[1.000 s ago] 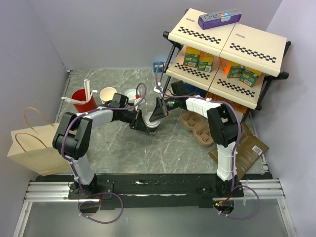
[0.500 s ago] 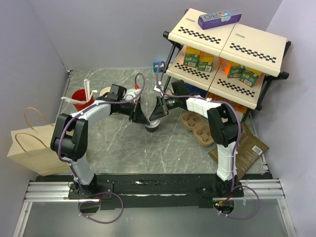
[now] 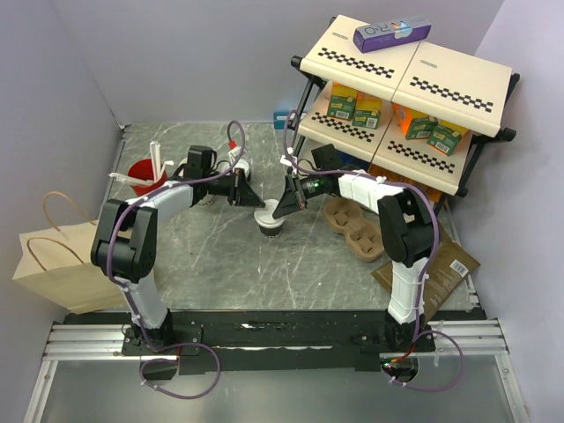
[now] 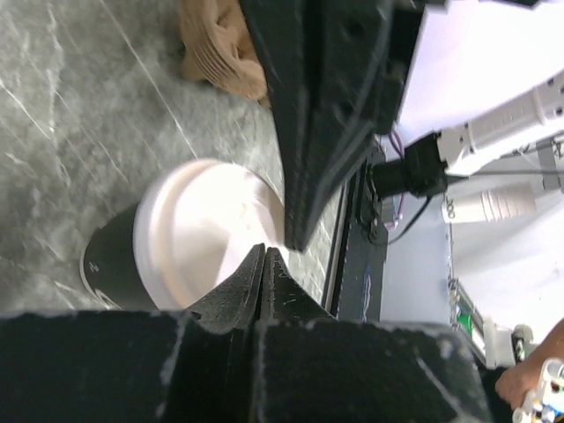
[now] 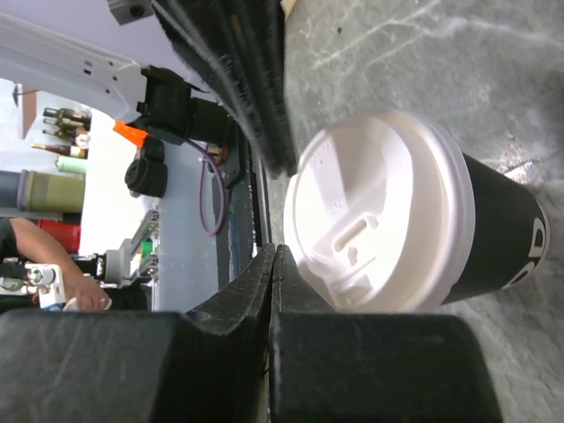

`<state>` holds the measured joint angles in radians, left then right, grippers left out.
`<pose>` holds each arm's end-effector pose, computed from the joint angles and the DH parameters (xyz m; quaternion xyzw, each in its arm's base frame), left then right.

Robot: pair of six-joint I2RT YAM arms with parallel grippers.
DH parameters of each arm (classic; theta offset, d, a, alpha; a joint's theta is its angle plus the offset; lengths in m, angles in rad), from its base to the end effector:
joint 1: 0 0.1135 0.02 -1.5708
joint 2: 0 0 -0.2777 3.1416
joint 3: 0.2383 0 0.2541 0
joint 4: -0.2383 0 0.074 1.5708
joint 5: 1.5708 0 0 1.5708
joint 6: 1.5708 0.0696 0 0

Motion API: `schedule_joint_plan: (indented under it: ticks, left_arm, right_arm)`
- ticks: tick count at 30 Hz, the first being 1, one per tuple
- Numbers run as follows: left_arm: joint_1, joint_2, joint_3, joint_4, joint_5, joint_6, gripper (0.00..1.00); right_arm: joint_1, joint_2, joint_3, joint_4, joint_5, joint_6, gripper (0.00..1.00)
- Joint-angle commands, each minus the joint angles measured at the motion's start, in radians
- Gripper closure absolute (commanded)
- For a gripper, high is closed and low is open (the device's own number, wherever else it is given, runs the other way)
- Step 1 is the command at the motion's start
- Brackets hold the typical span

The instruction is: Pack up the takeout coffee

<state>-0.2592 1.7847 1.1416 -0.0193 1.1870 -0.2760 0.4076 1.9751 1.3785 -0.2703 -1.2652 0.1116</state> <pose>0.3618 -0.1627 0.2233 0.2391 0.7470 -0.5809 0.2179 0.3672 0.2309 0.2073 -0.3132 0.7187 0.6078 0.1262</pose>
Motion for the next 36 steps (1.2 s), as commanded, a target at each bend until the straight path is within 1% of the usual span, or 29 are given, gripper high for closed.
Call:
schedule_joint_plan:
  ticks: [1, 7, 15, 17, 22, 23, 28, 31, 36]
  left_arm:
    - [-0.018, 0.022, -0.002, 0.211, -0.021, -0.141, 0.99]
    - [-0.041, 0.070, 0.018, 0.194, -0.046, -0.132, 0.99]
    - [-0.052, 0.119, -0.006, 0.140, -0.147, -0.124, 0.99]
    - [-0.049, 0.127, -0.017, 0.143, -0.170, -0.138, 0.99]
    - [-0.034, 0.169, -0.066, 0.203, -0.171, -0.227, 0.99]
    - [-0.032, 0.177, -0.071, 0.211, -0.165, -0.236, 0.99]
    - [-0.032, 0.208, -0.079, 0.156, -0.217, -0.213, 0.99]
    - [-0.032, 0.213, -0.075, 0.137, -0.222, -0.197, 0.99]
    - [-0.037, 0.176, -0.072, 0.180, -0.170, -0.204, 0.99]
  right_arm:
    - [-0.001, -0.027, 0.028, -0.064, 0.013, -0.090, 0.98]
    - [0.002, -0.015, 0.021, -0.066, 0.043, -0.089, 0.98]
    - [0.013, 0.011, 0.019, -0.084, 0.093, -0.087, 0.99]
    - [0.013, 0.019, 0.017, -0.090, 0.099, -0.093, 0.99]
    - [0.013, 0.041, 0.008, -0.144, 0.179, -0.104, 1.00]
    - [0.013, 0.047, 0.007, -0.148, 0.184, -0.130, 1.00]
    - [0.011, 0.057, -0.022, -0.135, 0.240, -0.096, 1.00]
    - [0.011, 0.064, -0.024, -0.109, 0.225, -0.060, 1.00]
    - [0.011, 0.035, -0.006, -0.102, 0.165, -0.081, 1.00]
